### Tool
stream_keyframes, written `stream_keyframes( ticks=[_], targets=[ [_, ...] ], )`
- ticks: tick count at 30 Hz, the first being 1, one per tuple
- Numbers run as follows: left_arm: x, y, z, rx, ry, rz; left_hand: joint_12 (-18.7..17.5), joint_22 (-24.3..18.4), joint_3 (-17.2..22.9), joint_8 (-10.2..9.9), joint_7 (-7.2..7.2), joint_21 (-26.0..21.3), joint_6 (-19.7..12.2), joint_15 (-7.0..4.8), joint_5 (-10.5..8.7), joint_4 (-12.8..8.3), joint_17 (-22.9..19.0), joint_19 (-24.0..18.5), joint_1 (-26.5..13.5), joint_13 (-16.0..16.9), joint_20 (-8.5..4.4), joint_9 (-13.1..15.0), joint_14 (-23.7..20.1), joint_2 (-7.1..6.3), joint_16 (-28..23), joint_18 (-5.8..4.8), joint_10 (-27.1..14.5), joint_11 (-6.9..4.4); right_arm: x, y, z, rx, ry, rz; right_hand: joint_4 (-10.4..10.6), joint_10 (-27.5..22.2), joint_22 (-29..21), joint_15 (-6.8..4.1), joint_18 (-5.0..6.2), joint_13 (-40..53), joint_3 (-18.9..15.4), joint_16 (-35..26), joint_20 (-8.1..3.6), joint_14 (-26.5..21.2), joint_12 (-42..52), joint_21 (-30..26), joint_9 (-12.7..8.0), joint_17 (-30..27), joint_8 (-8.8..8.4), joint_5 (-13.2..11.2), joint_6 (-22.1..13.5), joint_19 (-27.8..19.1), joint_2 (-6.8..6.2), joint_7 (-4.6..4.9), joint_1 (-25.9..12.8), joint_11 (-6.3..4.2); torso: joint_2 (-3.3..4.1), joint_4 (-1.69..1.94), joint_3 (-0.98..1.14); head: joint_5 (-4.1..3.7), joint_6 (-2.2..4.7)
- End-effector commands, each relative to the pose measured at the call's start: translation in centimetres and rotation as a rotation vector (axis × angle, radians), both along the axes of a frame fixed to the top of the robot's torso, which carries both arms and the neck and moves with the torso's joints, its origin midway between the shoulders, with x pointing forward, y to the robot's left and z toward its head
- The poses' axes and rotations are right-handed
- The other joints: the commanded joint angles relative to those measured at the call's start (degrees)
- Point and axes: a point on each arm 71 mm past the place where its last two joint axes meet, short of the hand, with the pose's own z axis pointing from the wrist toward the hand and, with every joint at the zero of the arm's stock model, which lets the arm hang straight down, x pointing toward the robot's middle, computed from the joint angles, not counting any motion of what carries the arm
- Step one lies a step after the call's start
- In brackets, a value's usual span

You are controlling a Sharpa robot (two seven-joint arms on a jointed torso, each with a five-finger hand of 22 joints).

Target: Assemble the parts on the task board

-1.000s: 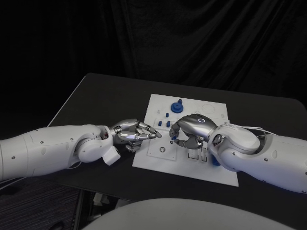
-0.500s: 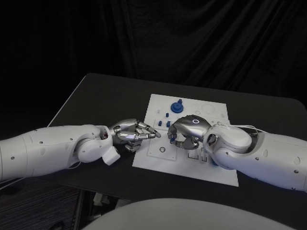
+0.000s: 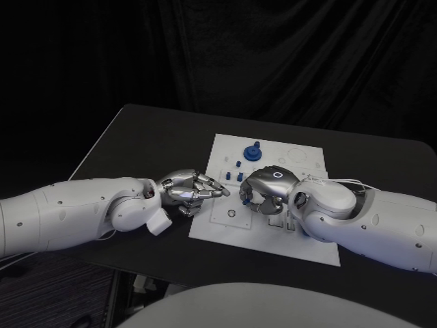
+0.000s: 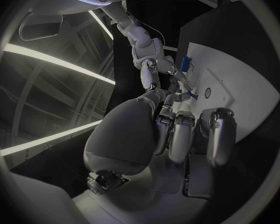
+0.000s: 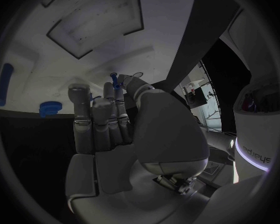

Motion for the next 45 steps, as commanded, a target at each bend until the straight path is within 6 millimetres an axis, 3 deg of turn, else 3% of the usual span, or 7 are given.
stream_keyframes(
  ticks=[1,29,37,40,42,44,45],
  targets=[
    [-0.04,-0.14,0.07,-0.017,-0.003,0.003,-0.1,12.3,0.5,0.3,0.02,-0.3,0.6,0.08,0.17,-0.1,15.1,-0.4,-0.3,14.9,0.02,0.0,6.0,-0.3,0.2,0.32,6.4,-0.18,0.0,-0.1,-0.28,-0.029,0.006,-0.012,-0.1,0.6,4.1,0.07,-0.2,-0.1,-0.2,0.0,0.11,0.2,-0.2,-0.1,0.0,-0.1,-0.41,-0.3,-0.3,-0.3,0.58,-0.04,-0.2,0.04,0.0,-0.01,0.0,0.08,0.0],
    [-0.05,-0.28,0.06,-0.02,-0.001,-0.003,-0.1,12.3,0.6,0.3,0.01,-0.4,0.6,0.07,0.18,-0.1,15.1,-0.4,-0.4,14.9,0.01,0.0,6.0,-0.32,0.2,0.33,6.4,-0.19,0.09,0.44,-0.58,-0.035,0.011,-0.007,0.0,0.6,3.9,0.19,-0.06,-0.1,-0.3,-0.2,0.18,-0.4,-0.5,-1.0,-0.4,-0.9,-1.36,-0.7,-1.0,-0.8,0.69,0.2,-0.3,0.19,-0.03,0.02,-0.02,0.1,0.0],
    [-0.06,-0.29,0.06,-0.02,0.0,-0.004,-0.1,12.3,0.6,0.3,0.01,-0.4,0.7,0.07,0.18,-0.1,15.1,-0.4,-0.4,14.9,0.01,0.0,6.0,-0.3,0.2,0.33,6.4,-0.2,0.16,0.53,-0.73,-0.043,0.015,-0.007,0.5,-1.1,3.4,0.94,0.18,-0.2,-0.6,-0.6,0.75,-1.3,-1.5,-3.1,-2.0,-1.7,-4.05,-4.6,-2.9,-1.9,0.53,1.01,-1.0,1.03,-0.04,0.0,-0.06,0.21,0.0],
    [-0.06,-0.29,0.05,-0.02,0.0,-0.004,-0.1,12.3,0.7,0.3,0.0,-0.4,0.7,0.07,0.18,-0.1,15.1,-0.4,-0.5,14.9,0.01,0.0,6.0,-0.28,0.2,0.32,6.4,-0.2,0.17,0.51,-0.81,-0.051,0.02,-0.008,1.3,-5.8,2.4,2.54,0.6,-0.4,-1.6,-1.4,1.86,-3.7,-2.6,-7.1,-4.1,-4.3,-7.27,-8.2,-6.5,-4.2,-0.2,2.63,-1.8,2.73,-0.01,0.0,-0.06,0.19,0.0],
    [-0.07,-0.29,0.05,-0.02,0.0,-0.005,-0.1,12.3,0.7,0.3,0.0,-0.4,0.7,0.07,0.18,-0.1,15.1,-0.4,-0.5,14.9,0.01,0.0,6.0,-0.28,0.2,0.32,6.4,-0.2,0.17,0.51,-0.83,-0.053,0.021,-0.009,1.4,-6.3,2.4,2.63,0.63,-0.3,-1.8,-1.4,2.04,-3.9,-2.6,-7.5,-4.4,-4.5,-7.63,-8.5,-6.9,-4.4,-0.29,2.79,-1.9,2.94,0.0,0.01,-0.06,0.13,0.0],
    [-0.07,-0.29,0.05,-0.02,0.001,-0.005,-0.1,12.3,0.7,0.3,0.0,-0.4,0.7,0.07,0.18,-0.1,15.1,-0.4,-0.5,14.9,0.01,0.0,6.0,-0.28,0.2,0.32,6.4,-0.2,0.17,0.5,-0.86,-0.056,0.023,-0.009,1.6,-10.5,1.9,3.59,0.91,0.1,-3.1,-1.6,2.81,-5.5,-2.5,-9.6,-6.0,-5.8,-9.74,-10.2,-9.7,-5.7,-0.38,3.65,-1.9,3.85,0.01,0.03,-0.05,0.08,0.0],
    [-0.07,-0.3,0.05,-0.02,0.001,-0.005,-0.1,12.3,0.7,0.3,0.0,-0.4,0.7,0.07,0.18,-0.1,15.1,-0.4,-0.5,14.9,0.01,0.0,6.0,-0.28,0.2,0.32,6.4,-0.2,0.17,0.49,-0.87,-0.057,0.024,-0.009,1.6,-11.3,1.8,3.58,0.98,0.2,-3.4,-1.7,2.98,-6.0,-2.4,-10.2,-6.3,-6.3,-10.11,-10.4,-10.3,-6.1,-0.45,3.48,-1.9,3.98,0.02,0.03,-0.05,0.04,0.0]
  ],
)
